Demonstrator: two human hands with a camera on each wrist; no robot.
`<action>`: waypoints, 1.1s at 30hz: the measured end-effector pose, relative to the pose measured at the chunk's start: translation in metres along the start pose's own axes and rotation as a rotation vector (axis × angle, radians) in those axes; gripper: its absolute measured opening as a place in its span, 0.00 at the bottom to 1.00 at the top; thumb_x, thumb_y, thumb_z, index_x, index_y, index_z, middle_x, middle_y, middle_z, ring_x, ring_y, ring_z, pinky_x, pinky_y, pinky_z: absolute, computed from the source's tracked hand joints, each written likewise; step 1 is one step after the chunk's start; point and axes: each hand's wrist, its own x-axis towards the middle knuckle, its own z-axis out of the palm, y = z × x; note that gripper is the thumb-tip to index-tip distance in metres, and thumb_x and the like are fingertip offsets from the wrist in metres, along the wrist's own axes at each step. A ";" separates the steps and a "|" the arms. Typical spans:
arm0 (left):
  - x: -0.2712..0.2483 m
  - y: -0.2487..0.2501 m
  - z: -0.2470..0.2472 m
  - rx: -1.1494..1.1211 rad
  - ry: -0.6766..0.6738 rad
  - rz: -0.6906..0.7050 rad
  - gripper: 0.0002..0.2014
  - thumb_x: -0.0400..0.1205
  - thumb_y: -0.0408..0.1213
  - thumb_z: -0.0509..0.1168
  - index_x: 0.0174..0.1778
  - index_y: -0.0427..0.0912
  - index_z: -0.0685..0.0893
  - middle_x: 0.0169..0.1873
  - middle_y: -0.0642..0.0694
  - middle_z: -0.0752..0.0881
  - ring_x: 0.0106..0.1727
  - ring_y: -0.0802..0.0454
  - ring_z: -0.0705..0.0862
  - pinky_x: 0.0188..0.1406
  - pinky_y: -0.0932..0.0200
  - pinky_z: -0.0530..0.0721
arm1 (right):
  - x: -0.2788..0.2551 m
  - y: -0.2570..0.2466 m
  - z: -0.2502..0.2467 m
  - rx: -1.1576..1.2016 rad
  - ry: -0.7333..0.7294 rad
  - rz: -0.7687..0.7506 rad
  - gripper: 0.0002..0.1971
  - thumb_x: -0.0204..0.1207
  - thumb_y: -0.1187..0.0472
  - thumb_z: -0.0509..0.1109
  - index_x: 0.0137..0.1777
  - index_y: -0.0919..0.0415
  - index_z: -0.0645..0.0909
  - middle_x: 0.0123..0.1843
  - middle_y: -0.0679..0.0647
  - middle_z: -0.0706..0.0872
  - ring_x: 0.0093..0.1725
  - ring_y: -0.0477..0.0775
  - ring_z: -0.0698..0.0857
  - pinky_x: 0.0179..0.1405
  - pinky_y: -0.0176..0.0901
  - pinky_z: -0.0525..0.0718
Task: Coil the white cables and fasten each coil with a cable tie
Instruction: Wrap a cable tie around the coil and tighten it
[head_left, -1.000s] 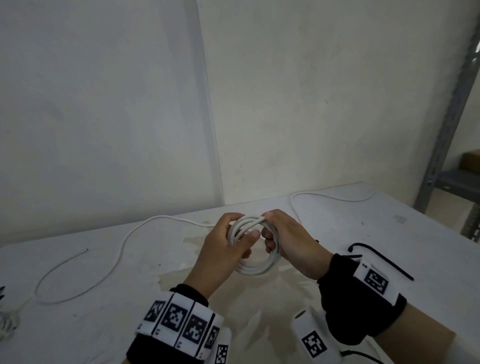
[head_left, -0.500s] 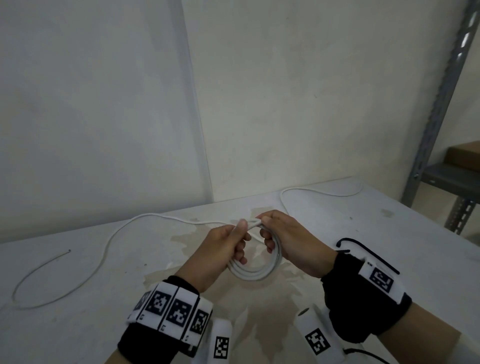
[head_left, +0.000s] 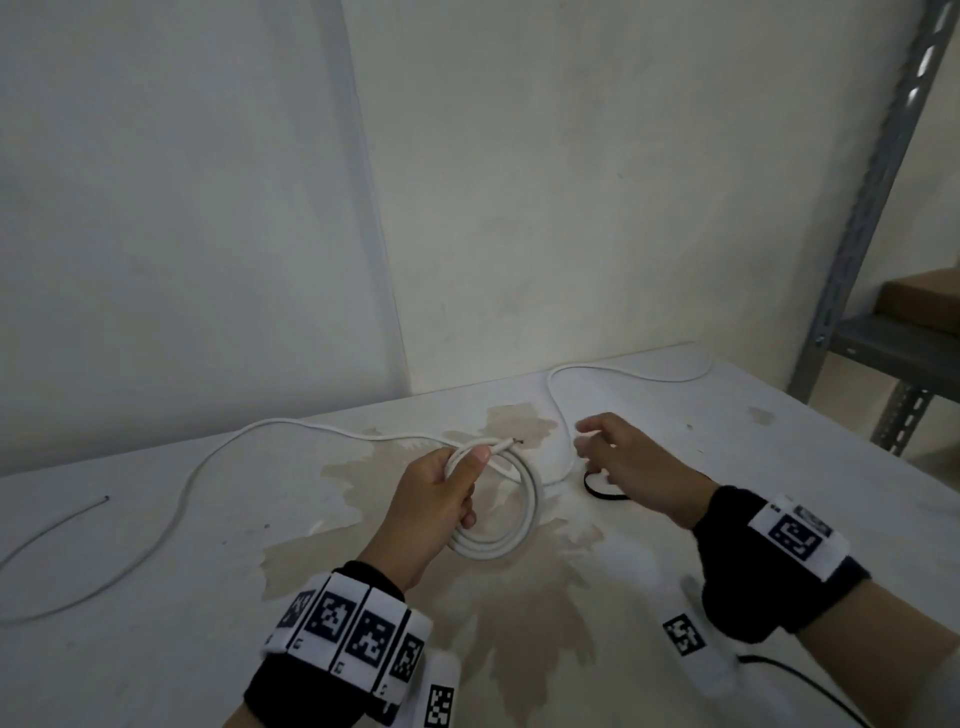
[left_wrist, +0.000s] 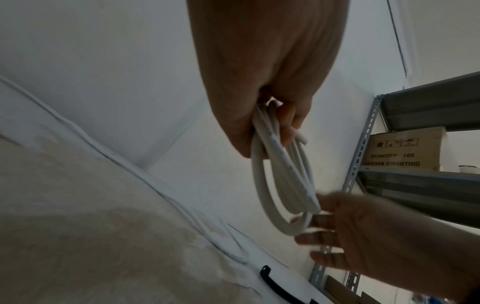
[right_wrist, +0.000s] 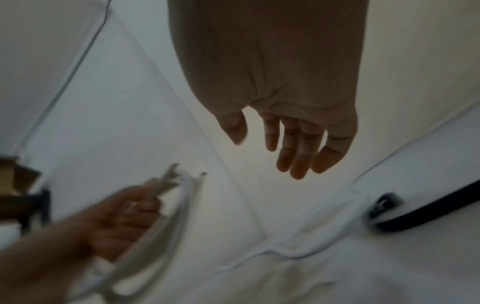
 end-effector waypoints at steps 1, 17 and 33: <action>0.001 -0.001 0.000 -0.002 0.009 -0.005 0.18 0.82 0.39 0.61 0.26 0.42 0.68 0.13 0.56 0.68 0.15 0.60 0.68 0.30 0.55 0.71 | 0.006 0.009 -0.007 -0.129 0.008 0.036 0.15 0.82 0.55 0.60 0.66 0.58 0.71 0.56 0.54 0.78 0.50 0.50 0.79 0.45 0.39 0.73; 0.016 -0.007 -0.009 -0.014 0.110 -0.058 0.18 0.82 0.39 0.61 0.27 0.41 0.68 0.13 0.56 0.67 0.15 0.60 0.66 0.25 0.59 0.71 | 0.056 0.031 0.002 -0.929 -0.169 0.205 0.18 0.82 0.62 0.55 0.28 0.59 0.60 0.30 0.52 0.67 0.27 0.47 0.65 0.24 0.35 0.62; -0.003 -0.007 -0.056 -0.009 0.246 0.013 0.15 0.83 0.36 0.59 0.29 0.41 0.72 0.12 0.57 0.70 0.15 0.62 0.69 0.30 0.54 0.70 | -0.002 -0.056 0.051 -0.226 0.121 -0.385 0.10 0.83 0.62 0.57 0.54 0.64 0.79 0.50 0.56 0.75 0.45 0.57 0.79 0.46 0.38 0.73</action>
